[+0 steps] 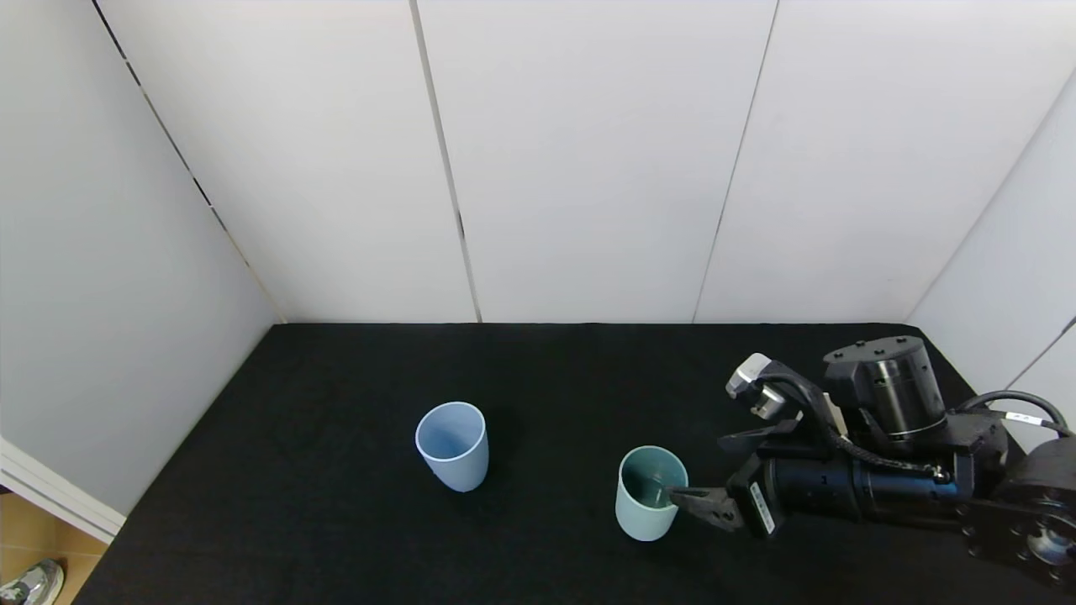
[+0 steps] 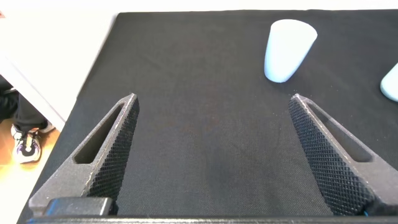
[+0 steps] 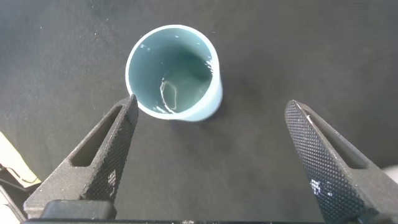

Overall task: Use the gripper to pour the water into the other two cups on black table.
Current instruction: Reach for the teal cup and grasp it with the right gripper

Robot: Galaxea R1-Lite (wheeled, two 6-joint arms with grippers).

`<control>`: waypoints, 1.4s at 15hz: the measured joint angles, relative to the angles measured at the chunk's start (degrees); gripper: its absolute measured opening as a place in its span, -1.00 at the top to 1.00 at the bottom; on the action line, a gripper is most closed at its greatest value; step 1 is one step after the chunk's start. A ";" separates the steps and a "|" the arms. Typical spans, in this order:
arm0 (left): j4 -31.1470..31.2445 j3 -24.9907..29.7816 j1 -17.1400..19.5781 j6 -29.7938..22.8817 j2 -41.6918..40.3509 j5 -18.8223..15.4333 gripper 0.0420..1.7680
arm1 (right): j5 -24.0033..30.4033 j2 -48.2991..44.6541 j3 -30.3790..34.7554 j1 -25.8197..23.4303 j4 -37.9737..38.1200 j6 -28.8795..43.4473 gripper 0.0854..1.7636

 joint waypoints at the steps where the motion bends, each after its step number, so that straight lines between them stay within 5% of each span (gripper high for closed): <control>1: 0.00 0.00 0.00 0.00 0.00 0.00 -0.94 | 0.00 1.11 0.07 0.55 -0.30 0.02 -0.94; 21: -0.02 0.00 0.00 -0.02 -0.04 0.00 -0.94 | -0.02 16.08 -4.33 4.36 -9.85 0.27 -0.94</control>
